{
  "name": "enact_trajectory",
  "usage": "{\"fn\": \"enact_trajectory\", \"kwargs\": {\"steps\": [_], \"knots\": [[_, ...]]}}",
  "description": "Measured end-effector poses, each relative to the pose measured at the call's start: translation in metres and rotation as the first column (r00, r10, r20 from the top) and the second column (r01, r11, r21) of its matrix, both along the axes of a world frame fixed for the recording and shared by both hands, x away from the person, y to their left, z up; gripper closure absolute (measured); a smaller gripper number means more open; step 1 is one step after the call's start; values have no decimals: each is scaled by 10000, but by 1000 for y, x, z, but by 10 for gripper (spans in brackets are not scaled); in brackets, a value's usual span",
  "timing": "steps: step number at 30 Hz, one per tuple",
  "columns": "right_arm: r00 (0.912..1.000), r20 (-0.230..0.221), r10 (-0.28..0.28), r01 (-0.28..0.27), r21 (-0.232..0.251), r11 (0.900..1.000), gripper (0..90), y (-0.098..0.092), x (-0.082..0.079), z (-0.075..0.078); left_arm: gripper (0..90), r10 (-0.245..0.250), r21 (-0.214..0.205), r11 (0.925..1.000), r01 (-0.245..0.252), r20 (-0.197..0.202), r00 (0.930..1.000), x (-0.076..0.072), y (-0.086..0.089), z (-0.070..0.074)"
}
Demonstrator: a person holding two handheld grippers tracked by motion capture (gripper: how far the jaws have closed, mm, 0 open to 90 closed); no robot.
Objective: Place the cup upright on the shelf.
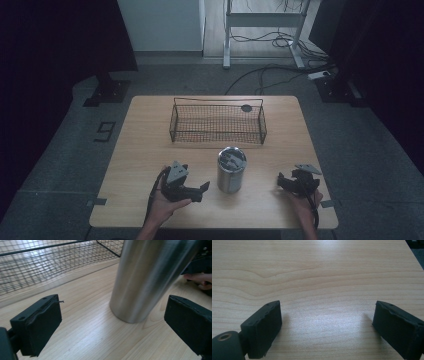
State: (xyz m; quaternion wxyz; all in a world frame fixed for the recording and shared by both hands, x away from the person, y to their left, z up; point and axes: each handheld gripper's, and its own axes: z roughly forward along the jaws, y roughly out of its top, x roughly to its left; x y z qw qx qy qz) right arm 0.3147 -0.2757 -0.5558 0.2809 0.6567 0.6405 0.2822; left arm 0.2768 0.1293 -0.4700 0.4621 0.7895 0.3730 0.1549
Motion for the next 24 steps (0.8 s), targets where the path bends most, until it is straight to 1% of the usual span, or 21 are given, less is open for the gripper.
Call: {"fn": "enact_trajectory", "kwargs": {"steps": [6, 12, 22, 24], "knots": [[10000, 1, 1, -1, 1, 10000, 84, 0, 0, 0, 11, -175, -84, 9998, 175, -76, 9998, 1, -10, 2], [10000, 19, 16, -16, 6, 10000, 85, 0, 0, 0, 11, -370, -66, 9993, 369, -123, 9992, 1, -26, 2], [10000, 0, 8, -8, 7, 10000, 86, 0, 0, 0, 5, -576, -68, 9983, 575, -88, 9983, 3, -41, 2], [10000, 7, 20, -20, 2, 10000, 85, 0, 0, 0, 4, -621, -124, 9980, 620, -71, 9980, 5, -44, 2]]}}
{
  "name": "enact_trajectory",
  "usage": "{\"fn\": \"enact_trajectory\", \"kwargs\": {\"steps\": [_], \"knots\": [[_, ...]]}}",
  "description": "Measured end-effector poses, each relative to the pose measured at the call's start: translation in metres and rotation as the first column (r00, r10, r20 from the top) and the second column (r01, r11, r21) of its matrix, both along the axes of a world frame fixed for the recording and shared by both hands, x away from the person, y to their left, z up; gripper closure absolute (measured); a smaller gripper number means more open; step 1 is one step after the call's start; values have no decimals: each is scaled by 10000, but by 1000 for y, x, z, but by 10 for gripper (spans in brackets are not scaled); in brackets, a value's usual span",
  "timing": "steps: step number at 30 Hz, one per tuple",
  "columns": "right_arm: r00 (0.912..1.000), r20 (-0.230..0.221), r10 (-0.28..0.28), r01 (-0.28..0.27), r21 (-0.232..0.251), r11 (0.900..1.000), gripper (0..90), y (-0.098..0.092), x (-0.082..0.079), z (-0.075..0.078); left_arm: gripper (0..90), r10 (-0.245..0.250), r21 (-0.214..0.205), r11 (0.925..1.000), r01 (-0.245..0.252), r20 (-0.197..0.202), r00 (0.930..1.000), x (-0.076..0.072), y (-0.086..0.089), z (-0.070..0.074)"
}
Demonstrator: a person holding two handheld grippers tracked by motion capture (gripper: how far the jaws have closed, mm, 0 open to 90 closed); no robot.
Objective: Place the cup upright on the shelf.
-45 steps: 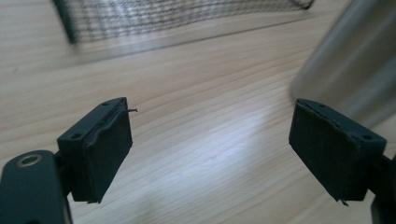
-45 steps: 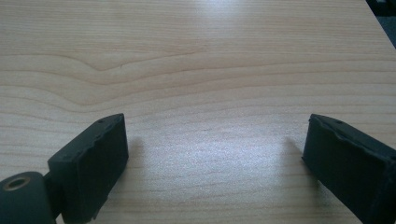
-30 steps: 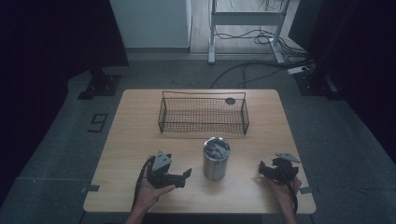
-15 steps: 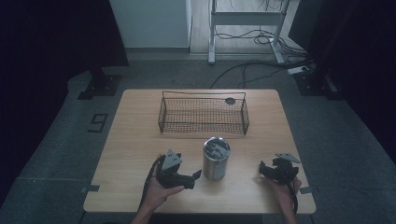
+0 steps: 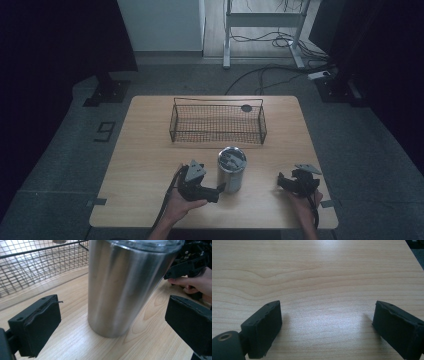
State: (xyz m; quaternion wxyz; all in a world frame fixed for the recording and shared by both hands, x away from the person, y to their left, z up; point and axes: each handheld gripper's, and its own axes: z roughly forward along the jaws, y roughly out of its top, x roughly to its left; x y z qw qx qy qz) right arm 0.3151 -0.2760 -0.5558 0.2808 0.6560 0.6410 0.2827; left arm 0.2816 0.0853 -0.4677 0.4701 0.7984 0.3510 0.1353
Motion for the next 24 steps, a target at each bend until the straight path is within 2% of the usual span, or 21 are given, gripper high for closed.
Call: {"fn": "enact_trajectory", "kwargs": {"steps": [11, 13, 21, 24], "knots": [[10000, 12, -11, 11, 15, 10000, 87, 0, 0, 0, 2, -306, -33, 9995, 306, 24, 9995, 8, -19, -1], [10000, 12, -10, 10, 15, 10000, 87, 0, 0, 0, 2, -223, 1, 9998, 223, 148, 9996, 11, -21, 0], [10000, 13, 1, -1, 11, 10000, 87, 0, 1, 0, 2, -354, -197, 9992, 358, 200, 9992, 20, -34, -3], [10000, 9, -4, 4, 16, 10000, 87, 0, 0, 0, 6, -260, -189, 9995, 264, 195, 9995, 24, -39, -4]]}}
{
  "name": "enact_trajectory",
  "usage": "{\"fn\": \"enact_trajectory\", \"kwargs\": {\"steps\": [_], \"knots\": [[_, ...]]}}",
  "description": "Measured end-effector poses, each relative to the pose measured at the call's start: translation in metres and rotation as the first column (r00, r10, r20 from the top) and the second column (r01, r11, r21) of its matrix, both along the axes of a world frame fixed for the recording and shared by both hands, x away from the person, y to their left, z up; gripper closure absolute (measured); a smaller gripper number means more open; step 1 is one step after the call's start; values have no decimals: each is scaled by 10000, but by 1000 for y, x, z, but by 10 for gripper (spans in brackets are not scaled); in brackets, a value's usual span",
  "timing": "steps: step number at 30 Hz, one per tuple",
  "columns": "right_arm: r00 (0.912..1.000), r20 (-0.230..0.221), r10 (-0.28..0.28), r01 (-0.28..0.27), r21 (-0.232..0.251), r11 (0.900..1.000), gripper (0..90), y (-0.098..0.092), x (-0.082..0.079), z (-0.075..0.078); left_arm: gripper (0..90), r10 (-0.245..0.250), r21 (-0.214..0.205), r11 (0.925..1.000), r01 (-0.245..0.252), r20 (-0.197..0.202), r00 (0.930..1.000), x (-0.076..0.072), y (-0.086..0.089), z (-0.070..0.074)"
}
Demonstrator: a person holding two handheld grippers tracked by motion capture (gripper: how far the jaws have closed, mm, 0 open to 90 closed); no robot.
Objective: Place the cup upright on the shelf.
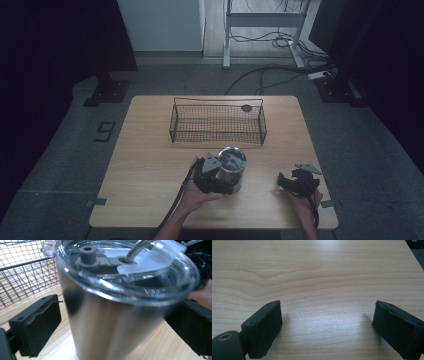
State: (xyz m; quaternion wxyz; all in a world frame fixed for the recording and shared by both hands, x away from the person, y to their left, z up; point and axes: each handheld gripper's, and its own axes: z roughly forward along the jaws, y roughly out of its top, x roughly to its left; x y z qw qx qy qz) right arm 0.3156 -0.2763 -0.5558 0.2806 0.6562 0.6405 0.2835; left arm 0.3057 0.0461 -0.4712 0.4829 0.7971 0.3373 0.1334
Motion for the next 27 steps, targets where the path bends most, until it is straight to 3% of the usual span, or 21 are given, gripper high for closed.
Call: {"fn": "enact_trajectory", "kwargs": {"steps": [6, 13, 20, 27], "knots": [[10000, 3, 0, 0, 3, 10000, 87, 0, 0, 0, 0, 11, 111, 9999, -12, 70, 10000, 7, -10, -2], [10000, 3, 4, -4, 6, 10000, 89, 0, 0, 0, 0, 107, 609, 9981, -126, 312, 9995, 13, -21, -7], [10000, -1, 9, -9, -6, 10000, 91, -1, 0, 0, 37, 45, 576, 9983, -87, 721, 9974, 12, -23, -10], [10000, -6, 10, -10, -8, 10000, 92, -1, 0, 0, 41, -27, 625, 9980, -18, 717, 9974, 12, -22, -10]]}}
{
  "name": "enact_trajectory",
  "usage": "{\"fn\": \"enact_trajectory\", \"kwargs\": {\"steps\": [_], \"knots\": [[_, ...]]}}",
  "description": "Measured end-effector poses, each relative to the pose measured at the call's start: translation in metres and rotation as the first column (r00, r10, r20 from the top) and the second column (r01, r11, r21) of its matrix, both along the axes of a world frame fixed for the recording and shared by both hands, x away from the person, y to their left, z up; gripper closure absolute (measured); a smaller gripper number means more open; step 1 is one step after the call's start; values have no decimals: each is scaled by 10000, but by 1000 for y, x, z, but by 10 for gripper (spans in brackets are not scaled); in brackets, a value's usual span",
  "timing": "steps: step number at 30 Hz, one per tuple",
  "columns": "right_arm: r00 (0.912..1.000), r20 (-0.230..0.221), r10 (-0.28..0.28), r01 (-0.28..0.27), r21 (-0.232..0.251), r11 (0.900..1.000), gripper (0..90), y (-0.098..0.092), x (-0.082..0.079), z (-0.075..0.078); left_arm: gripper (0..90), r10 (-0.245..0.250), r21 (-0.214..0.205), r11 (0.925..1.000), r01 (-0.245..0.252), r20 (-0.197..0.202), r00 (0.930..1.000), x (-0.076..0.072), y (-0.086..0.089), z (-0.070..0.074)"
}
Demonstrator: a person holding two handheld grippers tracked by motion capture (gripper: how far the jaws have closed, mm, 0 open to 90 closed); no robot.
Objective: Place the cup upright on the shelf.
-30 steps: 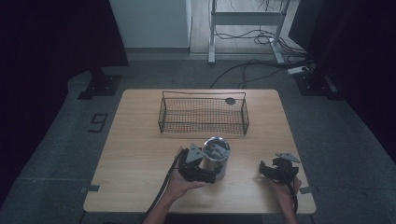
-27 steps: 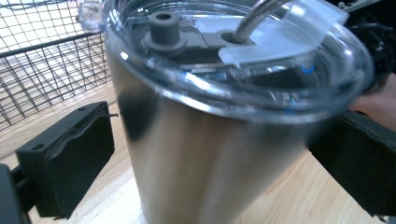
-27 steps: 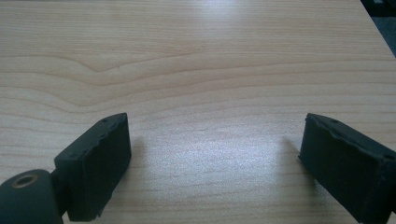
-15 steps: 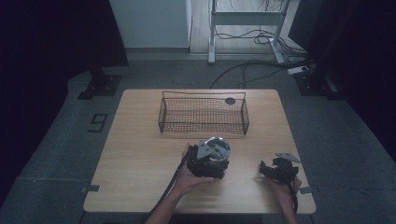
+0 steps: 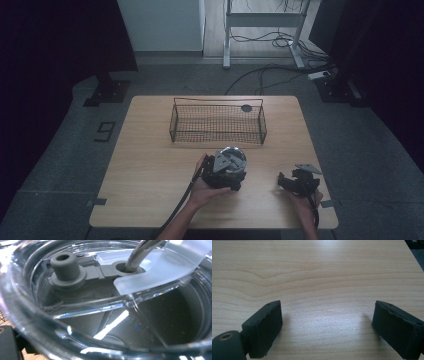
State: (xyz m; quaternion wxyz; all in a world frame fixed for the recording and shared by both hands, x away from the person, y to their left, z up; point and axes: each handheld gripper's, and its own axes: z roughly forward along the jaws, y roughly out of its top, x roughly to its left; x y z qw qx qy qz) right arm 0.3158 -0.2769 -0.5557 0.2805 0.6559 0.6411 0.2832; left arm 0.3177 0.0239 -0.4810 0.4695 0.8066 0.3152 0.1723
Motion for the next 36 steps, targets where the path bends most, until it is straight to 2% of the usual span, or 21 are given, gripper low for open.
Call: {"fn": "enact_trajectory", "kwargs": {"steps": [9, 17, 25, 32, 36], "knots": [[10000, 4, -2, 2, 7, 10000, 95, 0, 0, 0, 42, 91, -3, 10000, -91, 2, 10000, -1, 0, 0], [10000, 4, -7, 7, 10, 10000, 95, 0, 0, 0, 42, -303, -150, 9994, 301, -149, 9994, -4, 5, 4], [10000, 4, -8, 8, 11, 10000, 96, 0, 0, 0, 42, -267, -334, 9991, 263, -109, 9996, -4, 9, 13], [10000, 10, -14, 14, 6, 10000, 97, -1, 0, 0, 42, -183, -267, 9995, 181, -79, 9998, 1, 15, 21], [10000, 23, -20, 20, 3, 10000, 100, -1, 0, 0, 43, -162, -428, 9990, 160, -47, 9999, 4, 20, 28]]}}
